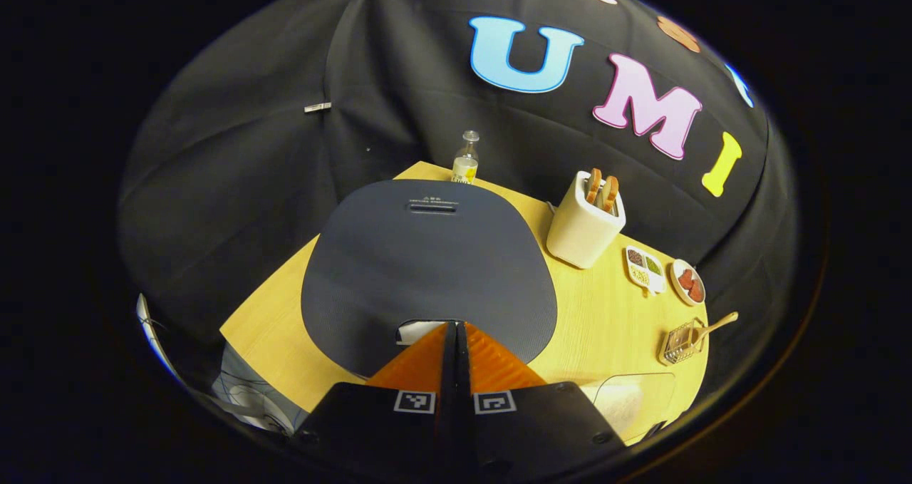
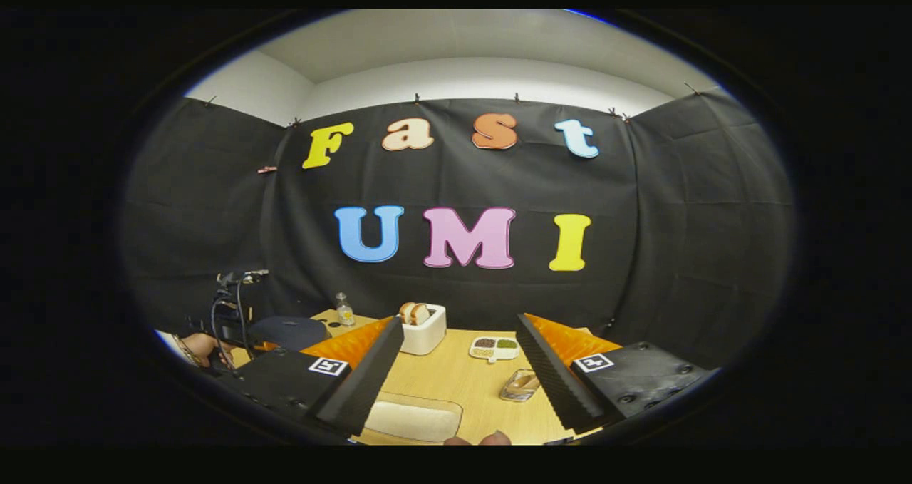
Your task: Close the left gripper, press the button to open the rice cooker; take a wooden spoon from the chopstick holder with the right hand, scoop a spoonful of rice and pour it into the rice cooker, then put the wooden spoon back into the chopstick holder.
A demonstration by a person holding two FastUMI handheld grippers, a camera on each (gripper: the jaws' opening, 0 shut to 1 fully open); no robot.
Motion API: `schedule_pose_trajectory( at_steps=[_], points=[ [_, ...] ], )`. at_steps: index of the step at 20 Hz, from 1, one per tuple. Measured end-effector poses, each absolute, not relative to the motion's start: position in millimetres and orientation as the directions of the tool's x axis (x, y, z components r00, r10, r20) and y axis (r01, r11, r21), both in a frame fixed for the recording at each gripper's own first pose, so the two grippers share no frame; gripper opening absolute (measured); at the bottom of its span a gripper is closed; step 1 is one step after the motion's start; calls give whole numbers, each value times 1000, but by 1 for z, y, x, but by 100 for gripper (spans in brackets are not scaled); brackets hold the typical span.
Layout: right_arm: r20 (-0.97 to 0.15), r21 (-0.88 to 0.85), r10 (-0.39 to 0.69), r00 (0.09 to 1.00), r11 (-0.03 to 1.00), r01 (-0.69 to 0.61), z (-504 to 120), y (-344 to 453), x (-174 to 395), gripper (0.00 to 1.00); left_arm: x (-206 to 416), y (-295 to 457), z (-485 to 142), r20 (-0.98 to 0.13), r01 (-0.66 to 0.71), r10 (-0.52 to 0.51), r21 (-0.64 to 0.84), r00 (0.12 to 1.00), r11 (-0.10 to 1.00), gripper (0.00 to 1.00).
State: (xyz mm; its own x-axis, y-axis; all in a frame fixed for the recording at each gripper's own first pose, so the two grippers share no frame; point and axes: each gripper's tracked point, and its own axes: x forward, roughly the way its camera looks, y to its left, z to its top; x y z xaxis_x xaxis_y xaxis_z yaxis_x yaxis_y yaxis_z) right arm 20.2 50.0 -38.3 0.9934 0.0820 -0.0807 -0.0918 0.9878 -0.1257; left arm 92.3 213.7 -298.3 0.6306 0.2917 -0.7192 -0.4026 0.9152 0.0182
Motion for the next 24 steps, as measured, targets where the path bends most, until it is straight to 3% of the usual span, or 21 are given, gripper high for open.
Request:
schedule_pose_trajectory(
  at_steps=[6,20,24],
  points=[
    [-76,-130,80,994,988,-90,-36,45,17,98,94,212,-283,-662,-394,332,60,672,917,6],
    [-75,-132,75,994,988,-84,-36,36,12,99,144,199,-142,-331,-318,388,246,860,916,5],
    [-79,-124,64,995,990,-74,-38,32,11,99,152,197,-139,-324,-296,378,276,867,915,5]
  ],
)
